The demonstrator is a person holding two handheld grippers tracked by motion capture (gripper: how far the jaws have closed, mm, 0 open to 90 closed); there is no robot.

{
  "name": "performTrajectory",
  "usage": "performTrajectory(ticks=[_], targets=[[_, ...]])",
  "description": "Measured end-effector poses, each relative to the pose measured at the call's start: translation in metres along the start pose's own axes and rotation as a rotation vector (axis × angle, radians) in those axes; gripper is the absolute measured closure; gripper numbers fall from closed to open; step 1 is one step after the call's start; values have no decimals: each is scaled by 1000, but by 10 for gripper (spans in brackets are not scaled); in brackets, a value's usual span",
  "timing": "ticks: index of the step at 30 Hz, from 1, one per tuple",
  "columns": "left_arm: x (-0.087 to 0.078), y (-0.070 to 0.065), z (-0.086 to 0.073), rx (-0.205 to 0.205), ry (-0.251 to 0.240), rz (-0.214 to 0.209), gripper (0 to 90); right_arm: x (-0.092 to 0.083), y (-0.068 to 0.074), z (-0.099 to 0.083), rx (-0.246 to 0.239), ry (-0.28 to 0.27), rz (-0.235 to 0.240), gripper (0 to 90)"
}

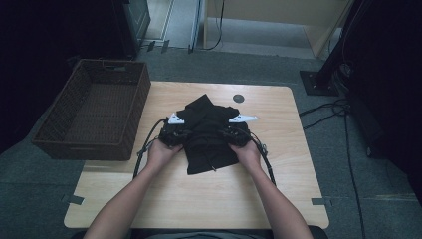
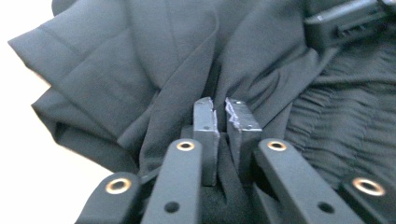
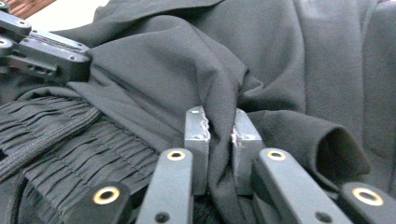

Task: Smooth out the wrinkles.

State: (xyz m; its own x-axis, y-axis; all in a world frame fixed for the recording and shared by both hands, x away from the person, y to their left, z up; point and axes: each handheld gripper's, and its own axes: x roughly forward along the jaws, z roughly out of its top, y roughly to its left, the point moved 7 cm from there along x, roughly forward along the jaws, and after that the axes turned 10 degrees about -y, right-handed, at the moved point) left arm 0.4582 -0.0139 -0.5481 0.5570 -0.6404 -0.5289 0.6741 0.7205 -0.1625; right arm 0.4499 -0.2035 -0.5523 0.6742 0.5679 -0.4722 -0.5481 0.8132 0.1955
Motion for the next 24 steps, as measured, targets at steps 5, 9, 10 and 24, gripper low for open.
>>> performTrajectory(ticks=[5,9,10,24], targets=[[-8,4,22,-24,-44,-1,848,2,-4,15,36,-44,-36,805],[-39,-7,34,-35,-118,-43,819,-25,8,34,10,-119,1,791],[-47,-11,35,-26,-131,-49,815,-33,12,35,-8,-127,6,791],[-86,-51,-11,-29,-41,-119,659,-88,35,-25,-57,-22,62,745]])
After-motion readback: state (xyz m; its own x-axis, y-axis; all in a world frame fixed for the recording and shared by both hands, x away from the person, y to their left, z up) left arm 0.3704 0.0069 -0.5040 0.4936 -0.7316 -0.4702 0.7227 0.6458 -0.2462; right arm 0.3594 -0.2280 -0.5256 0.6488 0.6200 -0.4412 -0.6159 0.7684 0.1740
